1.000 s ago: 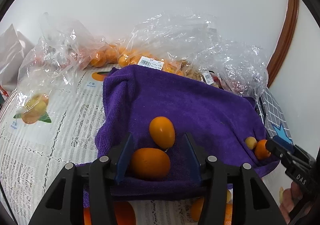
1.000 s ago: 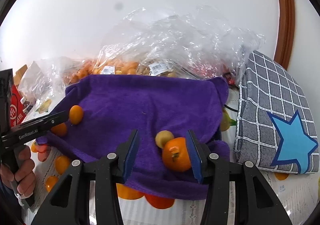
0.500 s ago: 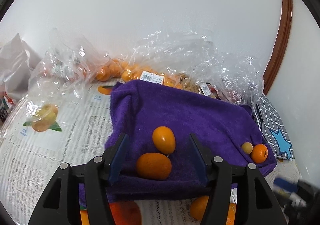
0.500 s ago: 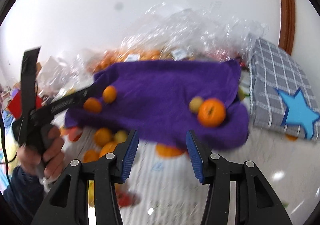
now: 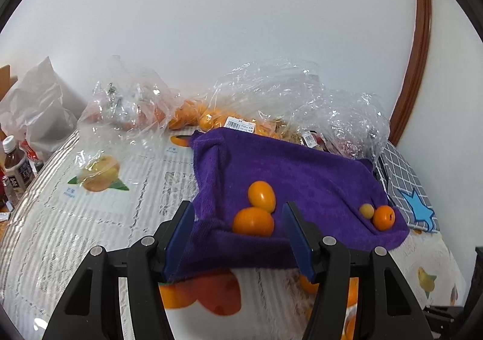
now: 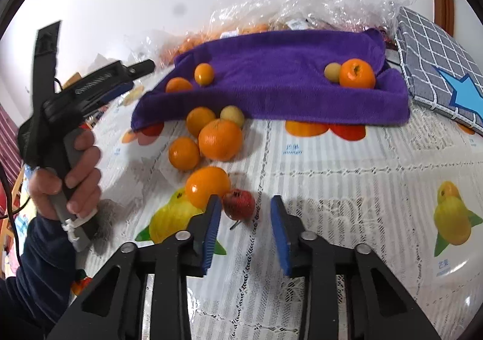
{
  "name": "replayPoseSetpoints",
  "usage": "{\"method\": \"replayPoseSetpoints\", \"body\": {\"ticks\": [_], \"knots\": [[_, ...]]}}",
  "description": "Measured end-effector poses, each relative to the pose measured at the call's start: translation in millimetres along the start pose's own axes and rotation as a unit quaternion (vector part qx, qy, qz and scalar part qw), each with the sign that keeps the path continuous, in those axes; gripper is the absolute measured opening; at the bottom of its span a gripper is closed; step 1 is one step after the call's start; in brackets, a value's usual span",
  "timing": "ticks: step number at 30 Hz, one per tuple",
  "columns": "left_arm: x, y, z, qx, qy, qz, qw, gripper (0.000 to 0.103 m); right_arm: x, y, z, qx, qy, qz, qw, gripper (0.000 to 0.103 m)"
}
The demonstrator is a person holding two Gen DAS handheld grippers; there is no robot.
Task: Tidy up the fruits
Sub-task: 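Grasp the small red fruit with the right gripper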
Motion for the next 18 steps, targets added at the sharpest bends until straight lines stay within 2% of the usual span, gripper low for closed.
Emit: {"method": "replayPoseSetpoints", "body": {"ticks": [5,8,12,18], "knots": [[-8,5,-6,0.005,0.003,0.004,1.0000,0.058,8,8,4,-0.026,0.012,-0.016,0.999,0.024],[-8,7,-8,-0.001,0.009,-0.002,1.0000,0.058,10,8,8,-0.033,0.012,-0.024,0.999,0.024],[-8,8,-9,-0.008,0.019,-0.016,0.9997,0.058,-1,-4,13,-0.023,-0.008,-0.047,0.999,0.024],[-11,-3,-15,0.003,0.035,-0.054,0.9979,0.058,-12,-34,19,-0.011,-0.027,-0.116,0.993,0.024]]}}
Point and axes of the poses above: each gripper's, at about its wrist camera, not at the fingertips, and x roughly the way its jaws point, y to its left, z to its top, the point moved 1 cm from there along x, roughly the way its jaws point, and after that the axes turned 5 degrees about -x, right-handed, at the moved point
